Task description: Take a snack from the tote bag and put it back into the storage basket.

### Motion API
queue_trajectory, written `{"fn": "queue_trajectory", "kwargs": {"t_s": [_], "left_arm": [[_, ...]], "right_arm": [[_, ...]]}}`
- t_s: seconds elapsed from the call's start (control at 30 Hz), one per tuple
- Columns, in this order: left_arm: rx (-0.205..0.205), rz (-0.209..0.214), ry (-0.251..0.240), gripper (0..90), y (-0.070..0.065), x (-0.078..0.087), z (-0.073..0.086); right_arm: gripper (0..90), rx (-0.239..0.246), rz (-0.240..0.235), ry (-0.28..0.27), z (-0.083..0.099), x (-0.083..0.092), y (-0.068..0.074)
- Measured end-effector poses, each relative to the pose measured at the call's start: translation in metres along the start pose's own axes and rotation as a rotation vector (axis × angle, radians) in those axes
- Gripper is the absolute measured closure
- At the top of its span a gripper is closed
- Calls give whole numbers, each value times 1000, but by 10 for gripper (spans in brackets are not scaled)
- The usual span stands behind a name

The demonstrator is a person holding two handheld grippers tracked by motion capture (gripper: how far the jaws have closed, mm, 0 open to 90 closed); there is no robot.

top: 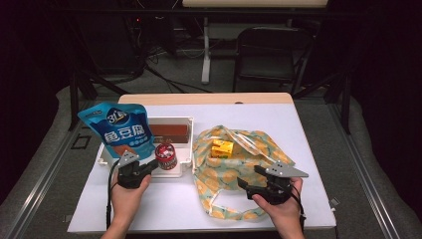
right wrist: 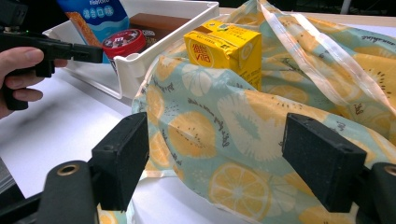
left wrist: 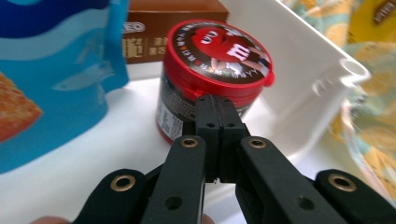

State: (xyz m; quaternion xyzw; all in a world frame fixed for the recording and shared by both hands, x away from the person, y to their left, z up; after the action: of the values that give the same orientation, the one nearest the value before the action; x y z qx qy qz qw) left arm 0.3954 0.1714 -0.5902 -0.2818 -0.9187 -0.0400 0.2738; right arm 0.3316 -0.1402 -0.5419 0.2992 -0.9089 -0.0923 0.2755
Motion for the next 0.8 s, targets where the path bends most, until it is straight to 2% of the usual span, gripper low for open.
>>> {"fn": "queue_trajectory", "kwargs": {"t_s": [0.1, 0.23, 0.3, 0.4, 0.53, 0.73, 0.8], "left_arm": [[27, -16, 5, 900, 9, -5, -3], [86, -25, 5, 900, 18, -15, -5], [100, -27, 15, 900, 20, -19, -4], [140, -33, -3, 900, 23, -26, -5], [169, -29, -10, 900, 23, -31, -7], [137, -36, -2, 900, 14, -36, -17], [146, -34, 0, 900, 11, -39, -19]], "right_arm": [[229, -3, 2, -3, 0, 0, -1], [229, -2, 7, 0, 0, 0, -2], [229, -1, 7, 0, 0, 0, -2], [230, -9, 9, -4, 0, 0, -3], [230, -11, 5, -2, 0, 0, -4], [231, -6, 8, 5, 1, 0, -4], [232, -9, 6, 2, 1, 0, -3]]}}
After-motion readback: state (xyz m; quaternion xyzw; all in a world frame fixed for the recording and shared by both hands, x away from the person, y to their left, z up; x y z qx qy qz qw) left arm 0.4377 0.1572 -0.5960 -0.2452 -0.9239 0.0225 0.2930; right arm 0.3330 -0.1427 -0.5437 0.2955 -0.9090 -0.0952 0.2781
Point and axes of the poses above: each handheld gripper's, and its own axes: x roughly backward along the jaws, z roughly out of its underside, y roughly to its left, the point moved 10 cm from there along -x, roughly forward along the jaws, and after that the axes turned 10 degrees about -x, right-handed, at the moved point
